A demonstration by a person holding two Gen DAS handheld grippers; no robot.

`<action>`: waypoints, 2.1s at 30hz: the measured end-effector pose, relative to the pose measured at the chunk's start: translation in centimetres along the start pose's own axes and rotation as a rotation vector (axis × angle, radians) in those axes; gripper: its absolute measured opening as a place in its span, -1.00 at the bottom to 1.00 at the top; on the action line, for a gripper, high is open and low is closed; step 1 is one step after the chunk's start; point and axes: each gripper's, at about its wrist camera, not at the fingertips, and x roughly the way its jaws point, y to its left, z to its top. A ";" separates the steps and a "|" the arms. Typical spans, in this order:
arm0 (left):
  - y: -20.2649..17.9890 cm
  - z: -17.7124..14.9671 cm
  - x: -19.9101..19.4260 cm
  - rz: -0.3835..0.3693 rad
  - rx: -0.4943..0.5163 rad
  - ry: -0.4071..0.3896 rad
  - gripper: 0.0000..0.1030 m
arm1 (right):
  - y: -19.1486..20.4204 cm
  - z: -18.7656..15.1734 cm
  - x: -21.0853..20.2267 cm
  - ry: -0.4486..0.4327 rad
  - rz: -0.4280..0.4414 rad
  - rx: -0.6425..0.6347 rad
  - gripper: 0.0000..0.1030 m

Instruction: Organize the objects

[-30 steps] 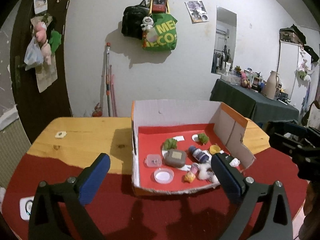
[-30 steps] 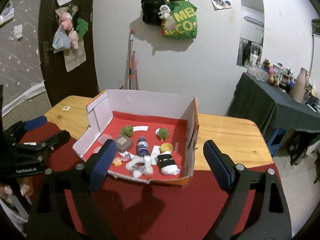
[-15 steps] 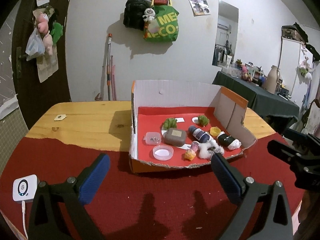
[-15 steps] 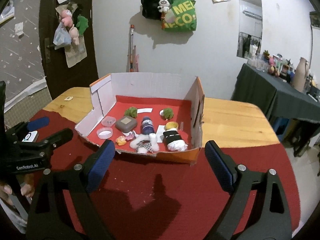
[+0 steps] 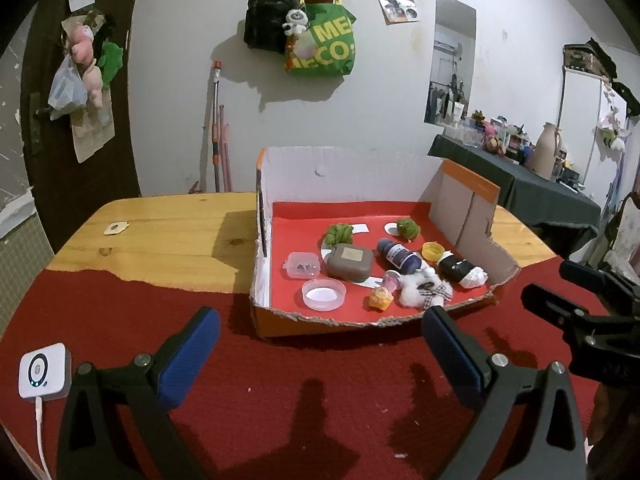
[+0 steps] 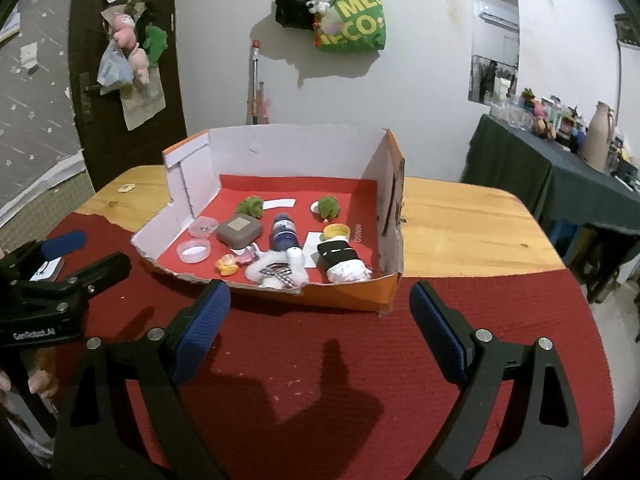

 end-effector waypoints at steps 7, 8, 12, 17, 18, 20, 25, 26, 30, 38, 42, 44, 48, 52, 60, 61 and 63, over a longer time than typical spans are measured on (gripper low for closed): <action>-0.2 0.8 2.8 -0.018 -0.003 0.007 0.99 | -0.5 1.0 3.2 0.002 -0.016 0.000 0.79; -0.2 0.9 3.1 -0.022 -0.007 0.007 0.99 | -0.5 1.2 3.6 -0.001 -0.019 0.001 0.79; -0.2 1.1 4.6 -0.028 -0.008 0.025 0.99 | -0.8 1.6 5.2 0.003 -0.012 0.005 0.79; -0.3 1.1 6.3 0.014 0.020 0.044 0.99 | -0.8 1.6 6.9 0.019 -0.004 0.001 0.79; -0.3 1.1 6.6 0.019 0.023 0.048 0.99 | -0.7 1.6 7.1 0.021 -0.009 -0.007 0.79; -0.2 1.0 7.0 0.032 0.026 0.052 0.99 | -0.5 1.4 7.5 0.024 -0.017 -0.019 0.79; -0.3 0.8 7.4 0.046 0.032 0.054 0.99 | -0.4 1.1 8.1 0.030 -0.019 -0.029 0.79; -0.3 0.8 7.5 0.046 0.030 0.058 0.99 | -0.4 1.1 8.1 0.028 -0.020 -0.030 0.79; 0.0 0.9 7.9 0.034 0.011 0.079 0.99 | -0.6 1.1 8.2 0.026 -0.017 -0.023 0.79; -0.1 0.8 7.9 0.030 0.010 0.071 0.99 | -0.8 1.1 8.2 0.027 -0.021 -0.027 0.79; -0.1 0.8 7.8 0.029 0.009 0.070 0.99 | -0.9 1.1 8.3 0.027 -0.024 -0.028 0.79; -0.1 0.8 7.8 0.029 0.009 0.070 0.99 | -0.8 1.1 8.3 0.026 -0.021 -0.026 0.79; -0.1 0.8 7.8 0.028 0.009 0.070 0.99 | -0.8 1.1 8.3 0.027 -0.022 -0.027 0.79; -0.1 0.8 7.8 0.024 0.005 0.068 0.99 | -0.8 1.1 8.3 0.026 -0.021 -0.026 0.79; 0.5 1.0 7.6 -0.009 -0.029 0.059 0.99 | -0.8 1.1 8.3 0.026 -0.022 -0.027 0.79; 0.4 1.0 7.6 -0.008 -0.028 0.059 0.99 | -0.8 1.1 8.3 0.026 -0.022 -0.027 0.79; 0.4 1.0 7.6 -0.009 -0.029 0.059 0.99 | -0.9 1.1 8.3 0.026 -0.021 -0.026 0.79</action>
